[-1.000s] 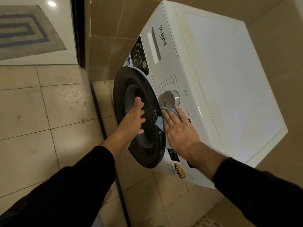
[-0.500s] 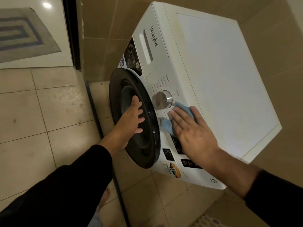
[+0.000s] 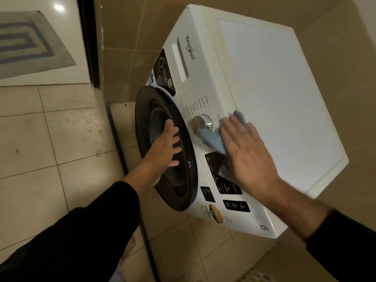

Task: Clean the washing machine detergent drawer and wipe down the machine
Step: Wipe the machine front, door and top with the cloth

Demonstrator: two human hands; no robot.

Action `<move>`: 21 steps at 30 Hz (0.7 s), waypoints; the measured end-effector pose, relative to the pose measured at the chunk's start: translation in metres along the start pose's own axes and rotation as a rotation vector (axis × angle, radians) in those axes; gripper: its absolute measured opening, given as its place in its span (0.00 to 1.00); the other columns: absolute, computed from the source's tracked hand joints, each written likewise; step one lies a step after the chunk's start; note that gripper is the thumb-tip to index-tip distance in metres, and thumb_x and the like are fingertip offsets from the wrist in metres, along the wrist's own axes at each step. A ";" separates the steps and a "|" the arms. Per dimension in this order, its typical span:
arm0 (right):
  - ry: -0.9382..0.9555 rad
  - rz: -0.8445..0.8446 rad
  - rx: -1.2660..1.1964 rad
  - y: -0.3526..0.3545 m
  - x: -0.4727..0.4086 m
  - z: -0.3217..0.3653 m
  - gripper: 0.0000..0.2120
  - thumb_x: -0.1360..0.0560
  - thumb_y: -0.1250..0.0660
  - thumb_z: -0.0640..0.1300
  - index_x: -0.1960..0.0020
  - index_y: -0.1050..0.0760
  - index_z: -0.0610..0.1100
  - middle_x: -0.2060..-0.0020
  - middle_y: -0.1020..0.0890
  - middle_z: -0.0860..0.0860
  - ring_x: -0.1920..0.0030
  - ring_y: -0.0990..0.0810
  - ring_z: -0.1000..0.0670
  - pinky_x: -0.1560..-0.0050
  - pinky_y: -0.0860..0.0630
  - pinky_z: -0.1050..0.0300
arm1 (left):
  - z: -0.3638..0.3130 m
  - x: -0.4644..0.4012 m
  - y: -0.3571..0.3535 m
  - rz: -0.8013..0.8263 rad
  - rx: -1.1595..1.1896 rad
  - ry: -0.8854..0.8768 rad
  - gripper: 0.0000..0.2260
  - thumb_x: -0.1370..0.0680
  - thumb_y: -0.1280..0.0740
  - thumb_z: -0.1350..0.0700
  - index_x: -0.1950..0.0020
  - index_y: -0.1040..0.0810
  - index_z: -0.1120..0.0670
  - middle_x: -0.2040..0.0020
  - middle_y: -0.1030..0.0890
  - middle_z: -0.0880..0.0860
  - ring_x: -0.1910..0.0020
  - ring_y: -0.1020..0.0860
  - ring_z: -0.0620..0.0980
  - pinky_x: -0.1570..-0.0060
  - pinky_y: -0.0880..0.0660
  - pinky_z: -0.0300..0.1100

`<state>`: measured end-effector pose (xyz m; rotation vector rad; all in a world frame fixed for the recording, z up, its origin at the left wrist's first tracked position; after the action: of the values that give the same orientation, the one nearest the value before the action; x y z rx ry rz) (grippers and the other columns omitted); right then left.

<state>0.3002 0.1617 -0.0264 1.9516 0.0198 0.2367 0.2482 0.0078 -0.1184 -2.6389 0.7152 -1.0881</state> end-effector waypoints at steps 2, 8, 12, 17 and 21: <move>-0.040 -0.072 -0.069 0.009 -0.019 -0.007 0.33 0.28 0.33 0.40 0.25 0.37 0.34 0.25 0.37 0.37 0.23 0.42 0.39 0.23 0.52 0.42 | -0.004 0.000 -0.001 -0.009 0.010 -0.002 0.32 0.21 0.55 0.34 0.22 0.39 0.49 0.24 0.34 0.54 0.30 0.30 0.55 0.33 0.31 0.59; 0.165 0.078 0.273 -0.034 -0.076 0.056 0.35 0.23 0.38 0.57 0.21 0.43 0.42 0.21 0.44 0.42 0.21 0.52 0.40 0.22 0.60 0.41 | -0.004 -0.002 -0.005 -0.081 0.042 -0.044 0.30 0.20 0.57 0.34 0.24 0.36 0.46 0.26 0.30 0.51 0.32 0.30 0.48 0.31 0.34 0.56; 0.205 0.185 0.529 -0.060 -0.061 0.065 0.32 0.21 0.40 0.53 0.21 0.45 0.43 0.21 0.47 0.42 0.21 0.55 0.40 0.26 0.67 0.36 | 0.004 -0.003 0.006 -0.157 -0.006 0.006 0.33 0.22 0.58 0.31 0.22 0.40 0.45 0.24 0.33 0.52 0.26 0.35 0.52 0.31 0.39 0.51; 0.206 0.130 0.272 -0.059 -0.018 0.057 0.20 0.21 0.46 0.42 0.33 0.25 0.42 0.30 0.26 0.46 0.23 0.39 0.45 0.22 0.57 0.44 | 0.006 0.003 0.010 -0.169 0.027 0.034 0.32 0.21 0.57 0.33 0.22 0.41 0.47 0.24 0.34 0.54 0.25 0.36 0.54 0.29 0.39 0.54; 0.113 0.054 -0.070 -0.013 -0.001 0.027 0.20 0.30 0.35 0.40 0.38 0.22 0.38 0.35 0.23 0.42 0.29 0.30 0.42 0.25 0.42 0.42 | 0.000 0.006 -0.004 -0.118 0.039 0.011 0.37 0.25 0.57 0.30 0.21 0.43 0.47 0.22 0.39 0.52 0.23 0.40 0.53 0.26 0.42 0.59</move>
<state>0.3054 0.1422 -0.0483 1.8685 0.0328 0.3782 0.2533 0.0085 -0.1127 -2.6731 0.5398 -1.1362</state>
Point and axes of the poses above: each hand's wrist, its own x-axis away from the middle knuckle, its own y-axis out of the back of the hand, z = x × y, the point moved 5 cm from there along -x, towards the middle knuckle
